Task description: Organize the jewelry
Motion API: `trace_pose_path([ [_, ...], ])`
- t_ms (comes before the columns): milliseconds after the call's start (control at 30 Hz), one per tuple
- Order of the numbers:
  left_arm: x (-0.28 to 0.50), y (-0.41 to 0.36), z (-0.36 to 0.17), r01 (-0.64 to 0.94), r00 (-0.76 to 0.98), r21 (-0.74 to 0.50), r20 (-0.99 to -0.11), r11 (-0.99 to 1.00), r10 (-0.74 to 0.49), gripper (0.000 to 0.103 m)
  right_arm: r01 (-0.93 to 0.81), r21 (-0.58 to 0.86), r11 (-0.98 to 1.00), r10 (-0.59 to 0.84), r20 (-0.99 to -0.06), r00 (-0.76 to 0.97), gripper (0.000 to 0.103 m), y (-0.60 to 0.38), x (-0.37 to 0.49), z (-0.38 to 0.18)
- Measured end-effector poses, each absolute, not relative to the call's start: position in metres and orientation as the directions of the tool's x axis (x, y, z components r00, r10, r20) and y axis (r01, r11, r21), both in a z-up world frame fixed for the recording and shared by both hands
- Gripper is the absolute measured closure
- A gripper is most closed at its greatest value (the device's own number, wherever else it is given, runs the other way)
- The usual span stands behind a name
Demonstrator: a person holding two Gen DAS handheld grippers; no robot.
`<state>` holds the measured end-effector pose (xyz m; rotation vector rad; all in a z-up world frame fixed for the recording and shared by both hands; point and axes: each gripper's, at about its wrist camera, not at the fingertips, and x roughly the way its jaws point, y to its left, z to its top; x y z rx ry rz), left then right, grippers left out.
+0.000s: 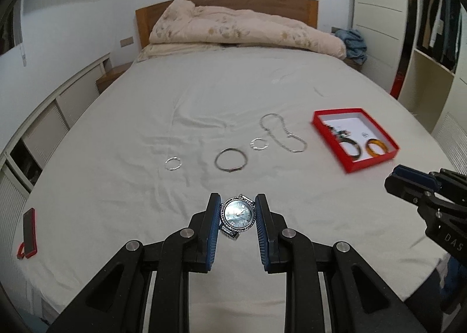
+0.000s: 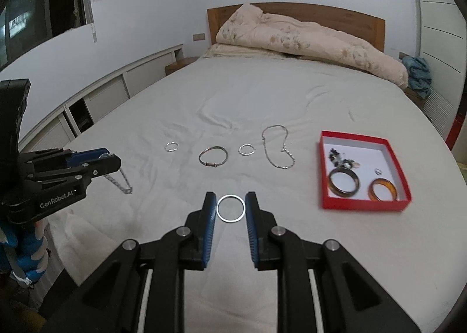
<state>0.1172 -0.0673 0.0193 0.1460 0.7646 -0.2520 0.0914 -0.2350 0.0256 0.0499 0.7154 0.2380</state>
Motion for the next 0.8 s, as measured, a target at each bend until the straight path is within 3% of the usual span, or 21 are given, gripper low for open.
trace_pose_path([
  [433,0.076,-0.152,0.041,0.382,0.684,0.018,-0.678,0.924,-0.27,0.08,-0.132,0.055,0.99,0.137,-0.619,0.773,0.084,-0.302,0.018,0.065],
  [800,0.084,-0.213,0.039,0.479,0.627,0.008,-0.703,0.878,-0.335,0.08,-0.026,0.065,0.998,0.059,-0.594,0.802,0.084,-0.359,0.012,0.087],
])
